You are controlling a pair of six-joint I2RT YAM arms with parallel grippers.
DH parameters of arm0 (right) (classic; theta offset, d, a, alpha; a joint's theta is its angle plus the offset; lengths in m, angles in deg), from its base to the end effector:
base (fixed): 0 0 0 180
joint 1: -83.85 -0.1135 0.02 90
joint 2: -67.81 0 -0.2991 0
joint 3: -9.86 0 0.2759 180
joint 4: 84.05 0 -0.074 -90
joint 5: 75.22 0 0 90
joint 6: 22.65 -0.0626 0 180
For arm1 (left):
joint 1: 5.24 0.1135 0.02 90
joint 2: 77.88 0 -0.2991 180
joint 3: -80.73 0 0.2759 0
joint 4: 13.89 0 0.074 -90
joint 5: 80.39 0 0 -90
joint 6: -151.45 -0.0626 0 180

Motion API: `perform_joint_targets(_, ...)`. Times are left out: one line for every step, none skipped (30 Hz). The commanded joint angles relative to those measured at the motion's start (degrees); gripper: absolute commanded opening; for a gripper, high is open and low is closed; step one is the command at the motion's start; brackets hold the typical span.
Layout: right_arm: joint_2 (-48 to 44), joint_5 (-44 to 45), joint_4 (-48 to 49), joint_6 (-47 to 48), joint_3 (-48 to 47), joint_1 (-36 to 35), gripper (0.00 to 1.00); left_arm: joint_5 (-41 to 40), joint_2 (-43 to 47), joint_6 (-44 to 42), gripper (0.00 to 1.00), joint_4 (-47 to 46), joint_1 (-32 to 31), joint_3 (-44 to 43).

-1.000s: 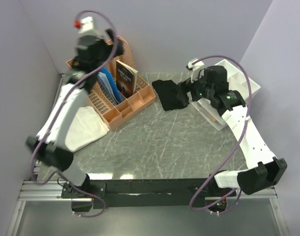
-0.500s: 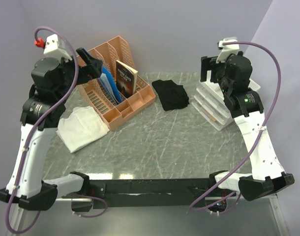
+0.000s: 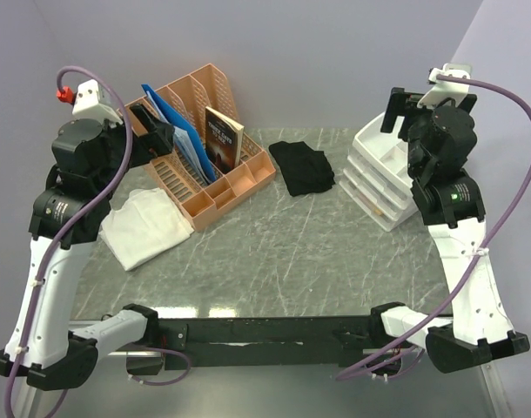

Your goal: Organize the desk

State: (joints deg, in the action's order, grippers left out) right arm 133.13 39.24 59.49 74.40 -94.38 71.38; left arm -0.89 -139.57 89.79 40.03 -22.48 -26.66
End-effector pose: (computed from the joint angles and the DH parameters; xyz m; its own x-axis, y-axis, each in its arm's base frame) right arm 0.2405 0.0266 0.5642 0.0161 -0.1108 -0.9937 0.2109 0.9718 -0.1050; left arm 0.1992 -0.0499 0.5549 -0.1767 -0.4339 -0.8835 0.0401 0.8937 -0.4469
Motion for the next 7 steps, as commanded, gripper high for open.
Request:
perform_joint_targets(-1.07,0.76,2.63,-0.81,-0.43,0.60,1.00,-1.27,0.61,0.40,0.99,0.03,0.01,-0.80)
perform_joint_targets(-1.07,0.32,2.54,-0.81,-0.52,0.69,1.00,-1.28,0.69,0.40,1.00,0.12,0.09,-1.06)
perform_joint_targets(-1.07,-0.38,2.37,-0.81,-0.69,0.69,1.00,-1.36,0.70,0.40,0.99,0.03,0.01,-1.06)
perform_joint_targets(-0.98,-0.56,2.37,-0.90,-0.78,0.69,1.00,-1.54,1.04,0.49,0.99,0.12,0.01,-0.89)
perform_joint_targets(-0.90,-0.91,2.37,-0.98,-0.78,0.78,1.00,-1.71,1.22,0.58,0.99,0.12,0.01,-0.71)
perform_joint_targets(-0.98,-0.83,2.37,-1.07,-0.69,0.87,1.00,-1.63,1.31,0.58,0.99,-0.05,0.09,-0.54)
perform_joint_targets(-0.81,-1.17,2.54,-0.99,-0.43,0.78,1.00,-1.63,1.57,0.58,0.99,-0.06,0.10,-0.19)
